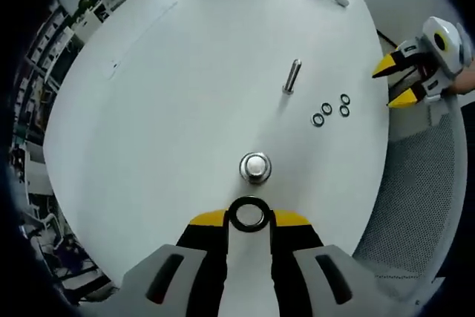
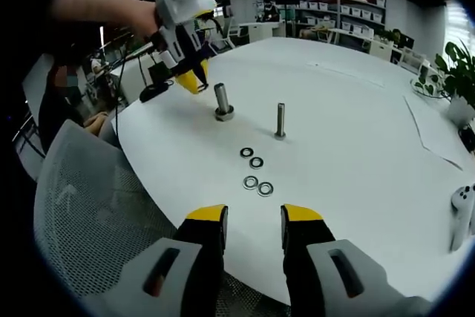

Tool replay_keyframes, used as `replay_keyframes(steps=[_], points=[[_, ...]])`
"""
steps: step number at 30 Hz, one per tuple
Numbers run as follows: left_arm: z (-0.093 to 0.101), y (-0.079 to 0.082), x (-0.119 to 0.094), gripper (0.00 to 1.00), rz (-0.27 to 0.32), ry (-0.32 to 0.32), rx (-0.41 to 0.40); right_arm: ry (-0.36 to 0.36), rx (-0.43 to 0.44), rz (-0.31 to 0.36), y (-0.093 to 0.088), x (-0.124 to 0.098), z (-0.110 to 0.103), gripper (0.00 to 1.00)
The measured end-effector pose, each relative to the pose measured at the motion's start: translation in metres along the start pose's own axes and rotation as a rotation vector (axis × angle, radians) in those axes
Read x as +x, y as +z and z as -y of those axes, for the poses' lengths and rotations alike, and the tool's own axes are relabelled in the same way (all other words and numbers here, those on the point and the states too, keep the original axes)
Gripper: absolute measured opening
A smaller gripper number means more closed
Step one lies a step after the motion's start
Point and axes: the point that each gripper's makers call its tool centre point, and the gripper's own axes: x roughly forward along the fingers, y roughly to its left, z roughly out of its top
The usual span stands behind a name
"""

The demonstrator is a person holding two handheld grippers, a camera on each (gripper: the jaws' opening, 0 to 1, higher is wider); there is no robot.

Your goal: Place the washer onto the threaded stud by aligning its center hole with the stud, sliding it down to the base, and recovering from edge contact or off-axis alignment until the washer reaches the visible bottom stop.

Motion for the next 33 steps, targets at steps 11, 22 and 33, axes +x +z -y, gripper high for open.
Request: replay_keyframes(steps=[11,22,33], points=[[0.000,0.021,-0.006,0.19,0.015,0.002,0.046,0.003,-0.001,0.001,0.000,0.000,-0.001,0.31],[0.005,0.036,0.005,0.19,-0.002,-0.018,0.092,0.002,0.001,0.005,0.001,0.000,-0.001,0.31],[0.009,0.039,0.014,0.19,-0.049,-0.018,0.186,-0.002,0.002,0.011,0.002,0.000,0.000,0.31]])
